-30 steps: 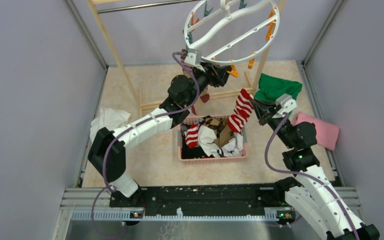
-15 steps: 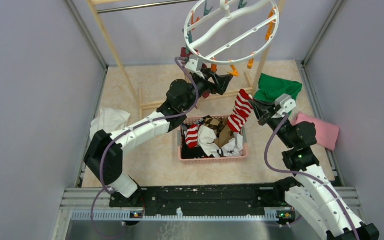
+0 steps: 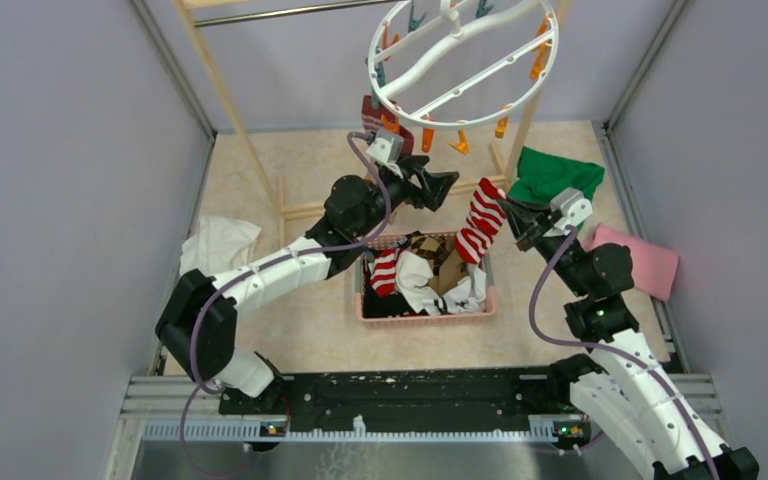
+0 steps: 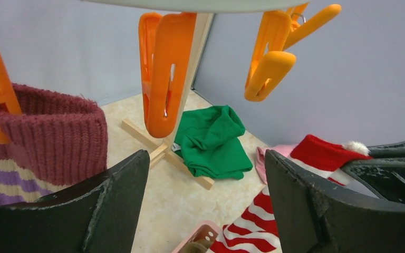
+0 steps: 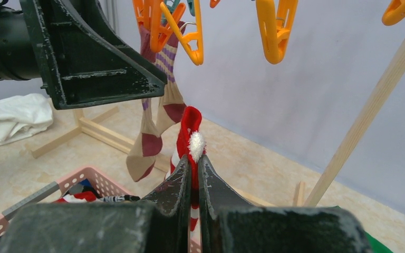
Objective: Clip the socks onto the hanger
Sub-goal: Open the clamp at the hanger.
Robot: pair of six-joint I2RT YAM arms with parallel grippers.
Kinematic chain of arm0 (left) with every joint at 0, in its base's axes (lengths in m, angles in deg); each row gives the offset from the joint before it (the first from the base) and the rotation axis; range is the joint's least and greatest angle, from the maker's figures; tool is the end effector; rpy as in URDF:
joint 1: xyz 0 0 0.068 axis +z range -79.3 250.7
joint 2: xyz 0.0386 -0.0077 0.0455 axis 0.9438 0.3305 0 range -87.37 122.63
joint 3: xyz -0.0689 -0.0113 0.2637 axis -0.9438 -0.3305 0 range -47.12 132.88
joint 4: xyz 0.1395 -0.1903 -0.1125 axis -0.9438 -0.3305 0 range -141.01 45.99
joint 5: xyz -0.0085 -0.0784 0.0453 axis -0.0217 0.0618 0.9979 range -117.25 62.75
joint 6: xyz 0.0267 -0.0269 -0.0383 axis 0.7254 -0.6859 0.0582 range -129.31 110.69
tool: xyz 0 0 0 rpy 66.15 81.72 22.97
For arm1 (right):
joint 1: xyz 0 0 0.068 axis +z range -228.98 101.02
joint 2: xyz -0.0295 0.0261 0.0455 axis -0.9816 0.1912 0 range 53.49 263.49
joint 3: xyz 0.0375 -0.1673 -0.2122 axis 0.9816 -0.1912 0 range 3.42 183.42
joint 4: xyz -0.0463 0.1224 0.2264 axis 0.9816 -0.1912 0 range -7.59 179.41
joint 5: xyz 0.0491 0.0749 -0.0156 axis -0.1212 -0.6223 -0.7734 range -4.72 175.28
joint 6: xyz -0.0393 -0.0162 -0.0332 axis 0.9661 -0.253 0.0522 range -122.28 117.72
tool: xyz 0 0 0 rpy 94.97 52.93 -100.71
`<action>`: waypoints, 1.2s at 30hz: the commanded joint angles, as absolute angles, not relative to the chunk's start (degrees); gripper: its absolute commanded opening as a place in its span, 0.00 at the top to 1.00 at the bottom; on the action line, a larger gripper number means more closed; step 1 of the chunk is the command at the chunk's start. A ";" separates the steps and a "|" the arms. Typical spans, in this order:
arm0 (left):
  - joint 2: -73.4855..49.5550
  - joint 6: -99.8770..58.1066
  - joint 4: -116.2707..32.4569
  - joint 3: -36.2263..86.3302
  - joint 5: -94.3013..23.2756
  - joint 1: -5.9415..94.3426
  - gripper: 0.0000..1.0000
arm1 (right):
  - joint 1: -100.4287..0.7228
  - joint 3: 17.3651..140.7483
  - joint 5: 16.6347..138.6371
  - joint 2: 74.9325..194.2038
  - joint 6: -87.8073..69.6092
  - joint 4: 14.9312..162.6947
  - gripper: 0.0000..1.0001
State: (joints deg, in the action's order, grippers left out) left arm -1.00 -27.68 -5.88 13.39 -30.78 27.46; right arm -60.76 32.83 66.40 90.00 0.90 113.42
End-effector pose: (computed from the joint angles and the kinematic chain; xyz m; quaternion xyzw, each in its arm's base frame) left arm 0.2585 -0.2461 0.3474 0.1584 0.6074 -0.4152 0.6585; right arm 0.1497 0.0615 0.3311 -0.2385 0.5527 0.2005 0.7729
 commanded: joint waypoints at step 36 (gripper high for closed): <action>-5.93 -48.28 -0.25 15.93 -62.94 44.36 0.36 | -60.61 36.31 63.74 94.15 0.66 114.85 1.00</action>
